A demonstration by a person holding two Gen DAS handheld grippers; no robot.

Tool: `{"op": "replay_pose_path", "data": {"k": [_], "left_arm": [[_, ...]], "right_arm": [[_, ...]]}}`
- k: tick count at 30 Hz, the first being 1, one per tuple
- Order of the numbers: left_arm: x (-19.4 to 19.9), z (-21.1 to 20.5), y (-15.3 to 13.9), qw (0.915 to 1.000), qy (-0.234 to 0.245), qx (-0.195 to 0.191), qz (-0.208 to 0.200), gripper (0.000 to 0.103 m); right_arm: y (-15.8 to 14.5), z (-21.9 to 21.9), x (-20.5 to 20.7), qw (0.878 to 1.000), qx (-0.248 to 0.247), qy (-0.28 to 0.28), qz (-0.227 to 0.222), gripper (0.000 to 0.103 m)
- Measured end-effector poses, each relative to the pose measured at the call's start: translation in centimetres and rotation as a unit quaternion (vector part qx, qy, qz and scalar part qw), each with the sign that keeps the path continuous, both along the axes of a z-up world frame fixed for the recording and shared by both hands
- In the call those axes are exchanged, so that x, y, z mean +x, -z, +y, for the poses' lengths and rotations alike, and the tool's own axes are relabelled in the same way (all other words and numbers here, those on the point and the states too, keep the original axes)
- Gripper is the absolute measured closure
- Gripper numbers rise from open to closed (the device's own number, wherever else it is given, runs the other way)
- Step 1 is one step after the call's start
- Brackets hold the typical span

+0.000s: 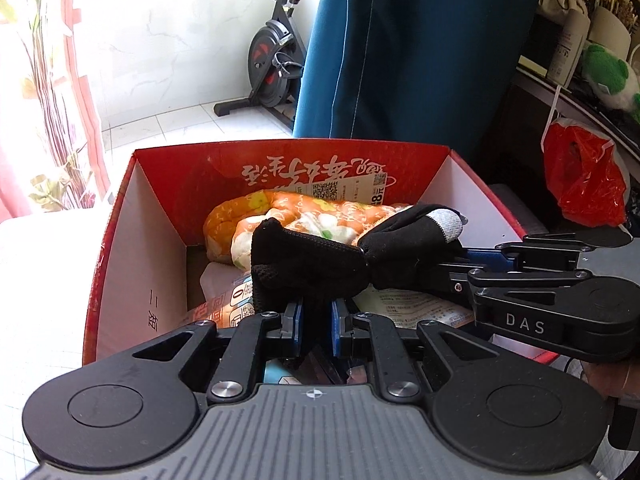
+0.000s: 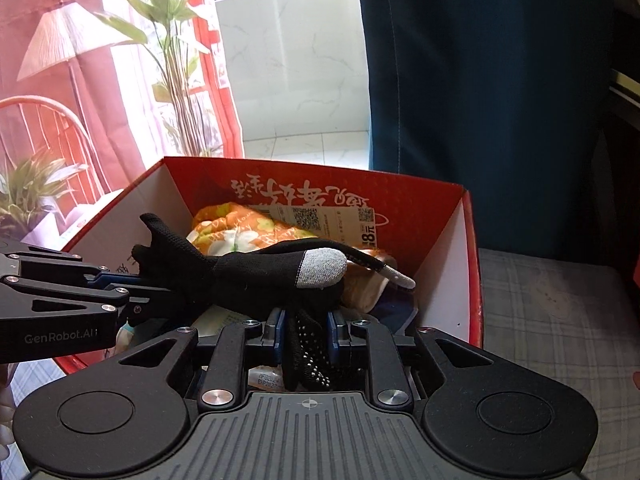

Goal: Organize soft objects
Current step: 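Lower the glove into the box and open both grippers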

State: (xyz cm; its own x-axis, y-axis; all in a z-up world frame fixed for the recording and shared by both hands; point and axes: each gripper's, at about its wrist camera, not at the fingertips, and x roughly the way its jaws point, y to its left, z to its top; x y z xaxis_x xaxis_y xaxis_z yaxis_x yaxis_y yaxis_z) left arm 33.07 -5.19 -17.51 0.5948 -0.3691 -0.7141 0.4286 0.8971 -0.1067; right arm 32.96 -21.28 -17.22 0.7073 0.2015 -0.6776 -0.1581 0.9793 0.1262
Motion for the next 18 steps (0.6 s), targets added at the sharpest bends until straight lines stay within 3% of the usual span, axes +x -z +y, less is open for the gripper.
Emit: {"op": "replay_pose_path", "data": {"k": [12, 18], "left_arm": [[0.77, -0.36, 0.68, 0.9994, 0.001, 0.012, 0.031, 0.088], [0.37, -0.66, 0.19, 0.9996, -0.002, 0.021, 0.017, 0.084]], "right_arm": [[0.94, 0.34, 1.17, 0.999, -0.01, -0.004, 0.043, 0.084], [0.79, 0.38, 1.02, 0.999, -0.014, 0.0, 0.038, 0.083]]}}
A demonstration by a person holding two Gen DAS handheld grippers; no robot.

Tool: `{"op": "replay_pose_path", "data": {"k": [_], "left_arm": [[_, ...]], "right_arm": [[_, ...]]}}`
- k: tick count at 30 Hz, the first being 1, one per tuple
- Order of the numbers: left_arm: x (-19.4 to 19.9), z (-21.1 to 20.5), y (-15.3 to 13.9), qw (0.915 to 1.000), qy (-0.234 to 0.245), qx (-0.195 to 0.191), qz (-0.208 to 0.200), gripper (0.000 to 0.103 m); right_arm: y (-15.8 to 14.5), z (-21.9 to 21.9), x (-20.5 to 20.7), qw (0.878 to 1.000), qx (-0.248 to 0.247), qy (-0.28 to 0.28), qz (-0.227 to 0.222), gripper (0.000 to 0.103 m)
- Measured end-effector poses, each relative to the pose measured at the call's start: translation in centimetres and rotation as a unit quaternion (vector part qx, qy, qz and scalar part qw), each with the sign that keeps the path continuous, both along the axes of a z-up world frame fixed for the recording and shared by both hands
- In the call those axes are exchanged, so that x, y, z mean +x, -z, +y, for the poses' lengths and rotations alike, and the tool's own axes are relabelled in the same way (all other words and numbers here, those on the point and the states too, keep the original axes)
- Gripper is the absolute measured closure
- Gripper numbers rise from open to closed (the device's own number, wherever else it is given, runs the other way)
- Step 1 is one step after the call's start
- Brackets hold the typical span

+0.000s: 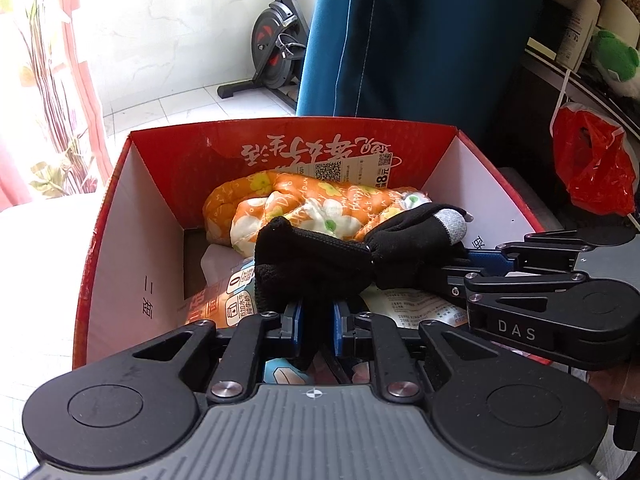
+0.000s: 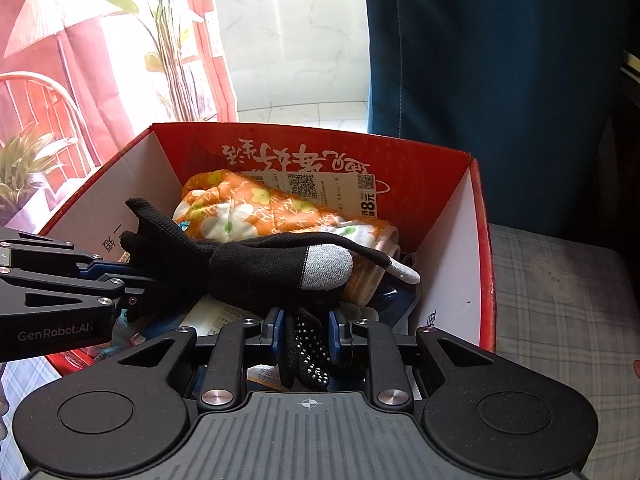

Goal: Organize soft objects
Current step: 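Lower the glove into the box and open both grippers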

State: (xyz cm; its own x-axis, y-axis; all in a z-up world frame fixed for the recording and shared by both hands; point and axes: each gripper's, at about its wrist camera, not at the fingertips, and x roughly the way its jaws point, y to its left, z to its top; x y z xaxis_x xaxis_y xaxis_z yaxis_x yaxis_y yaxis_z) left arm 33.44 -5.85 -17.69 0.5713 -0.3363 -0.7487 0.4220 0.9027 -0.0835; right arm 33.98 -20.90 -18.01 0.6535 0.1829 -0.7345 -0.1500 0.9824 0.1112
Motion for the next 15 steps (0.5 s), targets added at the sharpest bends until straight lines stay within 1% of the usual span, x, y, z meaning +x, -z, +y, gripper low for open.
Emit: {"op": "replay_pose_path", "data": {"k": [2, 3, 5, 6, 8, 9, 10, 12, 15], "left_arm": [[-0.5, 0.1, -0.4, 1.0, 0.001, 0.0, -0.009, 0.082], [-0.7, 0.2, -0.7, 0.9999, -0.001, 0.001, -0.012, 0.081], [-1.1, 0.3, -1.2, 0.9998, -0.004, 0.001, -0.019, 0.073], [-1.4, 0.4, -1.5, 0.9997, -0.005, 0.0, -0.025, 0.072], [-1.9, 0.7, -2.1, 0.9994, -0.008, -0.004, -0.034, 0.063], [-2.2, 0.9, -2.4, 0.9992, -0.011, -0.005, -0.039, 0.061], [-2.5, 1.0, -2.6, 0.9989, -0.013, -0.005, -0.045, 0.057], [-3.0, 1.3, -3.1, 0.9984, -0.018, -0.004, -0.054, 0.05], [-3.8, 1.7, -3.7, 0.9978, -0.022, 0.004, -0.063, 0.04]], "right_arm": [[-0.3, 0.2, -0.3, 1.0, -0.012, -0.001, -0.007, 0.081], [-0.5, 0.2, -0.4, 1.0, -0.017, 0.0, -0.011, 0.077], [-0.9, 0.4, -0.8, 0.999, -0.025, 0.0, -0.023, 0.074], [-1.1, 0.4, -1.1, 0.999, -0.026, -0.001, -0.029, 0.073], [-1.5, 0.3, -1.6, 0.999, -0.027, -0.002, -0.04, 0.067], [-1.7, 0.3, -1.8, 0.999, -0.028, -0.001, -0.044, 0.062], [-1.9, 0.2, -2.1, 0.999, -0.029, 0.0, -0.047, 0.058], [-2.2, 0.0, -2.6, 0.998, -0.029, 0.001, -0.051, 0.055], [-2.8, 0.0, -3.7, 0.997, -0.035, 0.006, -0.068, 0.043]]}}
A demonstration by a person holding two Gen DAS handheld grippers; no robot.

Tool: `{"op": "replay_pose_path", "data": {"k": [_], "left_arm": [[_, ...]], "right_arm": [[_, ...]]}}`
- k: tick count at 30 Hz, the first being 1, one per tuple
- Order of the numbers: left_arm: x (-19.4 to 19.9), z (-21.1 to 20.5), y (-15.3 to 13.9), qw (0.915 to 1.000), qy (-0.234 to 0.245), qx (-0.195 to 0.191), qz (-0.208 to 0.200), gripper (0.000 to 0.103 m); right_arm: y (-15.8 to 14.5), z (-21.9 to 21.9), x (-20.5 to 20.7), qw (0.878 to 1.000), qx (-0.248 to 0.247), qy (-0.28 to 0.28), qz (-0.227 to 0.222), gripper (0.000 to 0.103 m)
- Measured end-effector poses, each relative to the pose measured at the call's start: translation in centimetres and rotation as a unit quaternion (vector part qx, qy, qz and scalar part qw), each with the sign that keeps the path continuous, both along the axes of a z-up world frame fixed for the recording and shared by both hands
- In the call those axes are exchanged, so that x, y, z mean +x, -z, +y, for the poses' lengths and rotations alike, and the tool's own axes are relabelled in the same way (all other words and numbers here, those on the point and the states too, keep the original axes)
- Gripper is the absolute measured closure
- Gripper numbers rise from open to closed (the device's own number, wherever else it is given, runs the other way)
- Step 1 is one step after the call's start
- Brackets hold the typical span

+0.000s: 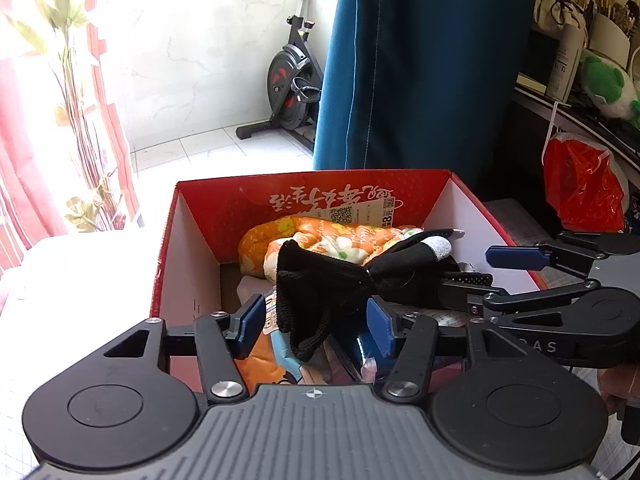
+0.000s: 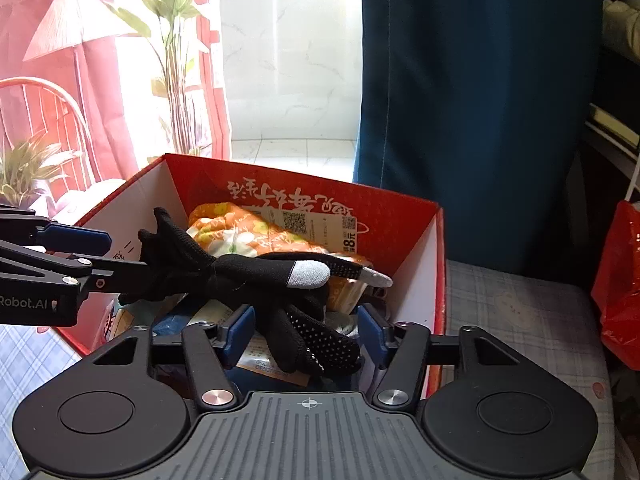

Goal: Organize soft objects
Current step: 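Lower the glove into the box and open both grippers, then move both grippers back down to the grey mesh cloth beside the box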

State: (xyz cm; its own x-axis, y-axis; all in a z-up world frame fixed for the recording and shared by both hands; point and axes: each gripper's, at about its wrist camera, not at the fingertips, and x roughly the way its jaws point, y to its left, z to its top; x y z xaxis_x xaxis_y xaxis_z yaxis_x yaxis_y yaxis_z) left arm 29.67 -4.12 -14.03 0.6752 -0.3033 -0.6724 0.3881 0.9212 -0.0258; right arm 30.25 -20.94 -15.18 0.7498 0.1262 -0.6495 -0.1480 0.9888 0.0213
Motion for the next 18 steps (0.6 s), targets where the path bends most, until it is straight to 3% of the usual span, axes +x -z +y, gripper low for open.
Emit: {"op": "replay_pose_path", "data": {"k": [2, 8, 12, 18], "left_arm": [[-0.5, 0.2, -0.3, 0.9999, -0.007, 0.009, -0.006, 0.028], [-2.6, 1.5, -1.5, 0.9993, -0.026, 0.006, -0.025, 0.007], [-4.6, 2.2, -2.6, 0.9984, -0.031, 0.004, -0.047, 0.001], [-8.0, 2.5, -3.3, 0.9967, -0.028, 0.006, -0.076, 0.0]], "right_arm": [[-0.4, 0.0, -0.8, 1.0, -0.003, -0.003, -0.012, 0.036], [-1.2, 0.1, -3.0, 1.0, 0.01, 0.001, -0.025, 0.018], [-1.6, 0.3, -5.0, 0.999, 0.026, -0.004, -0.036, 0.001], [-2.1, 0.2, -8.2, 0.997, 0.059, -0.008, -0.052, 0.001]]}}
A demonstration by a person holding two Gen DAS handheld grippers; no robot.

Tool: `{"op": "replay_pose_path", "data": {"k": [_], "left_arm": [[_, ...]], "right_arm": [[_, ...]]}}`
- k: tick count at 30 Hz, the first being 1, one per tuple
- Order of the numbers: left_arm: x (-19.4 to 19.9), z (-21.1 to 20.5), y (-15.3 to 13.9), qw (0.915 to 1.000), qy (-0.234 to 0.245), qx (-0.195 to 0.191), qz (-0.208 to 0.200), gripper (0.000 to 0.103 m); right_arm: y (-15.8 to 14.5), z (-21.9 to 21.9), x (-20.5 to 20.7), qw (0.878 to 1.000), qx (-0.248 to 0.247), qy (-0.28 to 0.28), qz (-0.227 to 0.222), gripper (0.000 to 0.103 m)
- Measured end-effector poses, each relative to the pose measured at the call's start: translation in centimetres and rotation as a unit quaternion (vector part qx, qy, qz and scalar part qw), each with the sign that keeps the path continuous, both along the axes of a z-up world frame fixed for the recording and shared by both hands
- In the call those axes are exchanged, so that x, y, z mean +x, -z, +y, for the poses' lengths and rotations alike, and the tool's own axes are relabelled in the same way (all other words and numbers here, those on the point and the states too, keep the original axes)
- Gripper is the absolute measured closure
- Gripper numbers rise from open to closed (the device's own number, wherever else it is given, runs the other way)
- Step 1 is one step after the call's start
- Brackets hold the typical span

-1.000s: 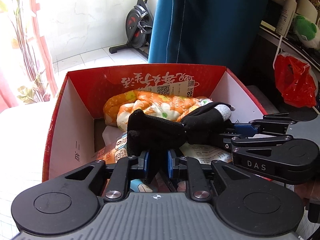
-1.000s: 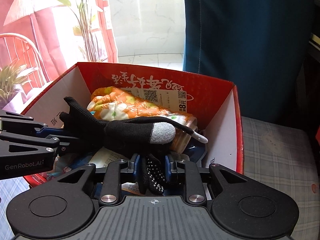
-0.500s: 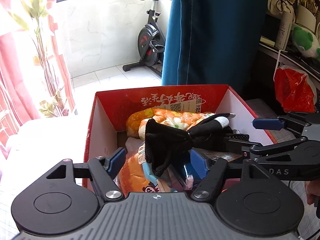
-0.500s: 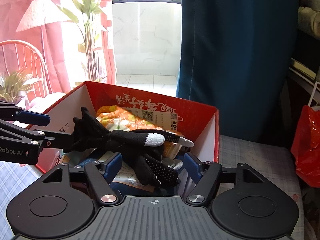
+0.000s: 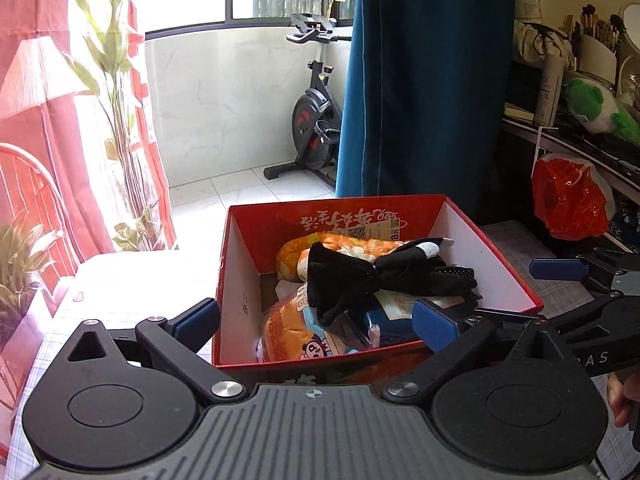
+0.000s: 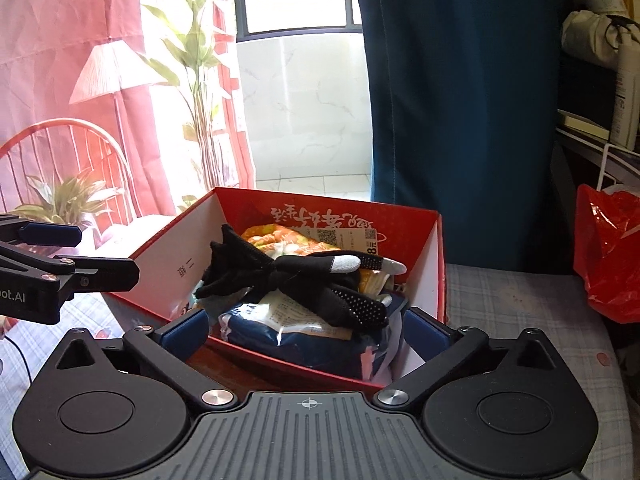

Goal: Organize soft objects
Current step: 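Move both grippers back down to the grey mesh cloth beside the box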

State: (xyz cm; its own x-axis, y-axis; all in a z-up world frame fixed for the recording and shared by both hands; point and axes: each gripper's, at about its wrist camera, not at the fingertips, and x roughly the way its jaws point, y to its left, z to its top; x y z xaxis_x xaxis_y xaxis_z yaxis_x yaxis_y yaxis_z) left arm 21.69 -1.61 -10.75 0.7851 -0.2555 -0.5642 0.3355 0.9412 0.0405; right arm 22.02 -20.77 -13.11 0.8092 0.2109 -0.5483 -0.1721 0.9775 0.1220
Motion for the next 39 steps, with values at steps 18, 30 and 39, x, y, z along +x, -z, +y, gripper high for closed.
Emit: {"op": "replay_pose_path", "data": {"k": [18, 30, 39], "left_arm": [[-6.2, 2.5, 5.9, 0.9994, -0.016, -0.023, 0.021, 0.0], [-4.2, 4.3, 9.0, 0.9958, -0.05, -0.038, 0.066, 0.001], [-2.1, 7.4, 10.1, 0.988, -0.074, -0.091, 0.101, 0.035]], "right_arm": [[5.4, -0.4, -5.9, 1.0, 0.029, 0.002, 0.004, 0.001], [9.9, 0.2, -6.6, 0.998, 0.036, 0.014, 0.049, 0.008], [12.8, 0.7, -7.0, 0.996, 0.046, 0.016, 0.073, 0.021]]}}
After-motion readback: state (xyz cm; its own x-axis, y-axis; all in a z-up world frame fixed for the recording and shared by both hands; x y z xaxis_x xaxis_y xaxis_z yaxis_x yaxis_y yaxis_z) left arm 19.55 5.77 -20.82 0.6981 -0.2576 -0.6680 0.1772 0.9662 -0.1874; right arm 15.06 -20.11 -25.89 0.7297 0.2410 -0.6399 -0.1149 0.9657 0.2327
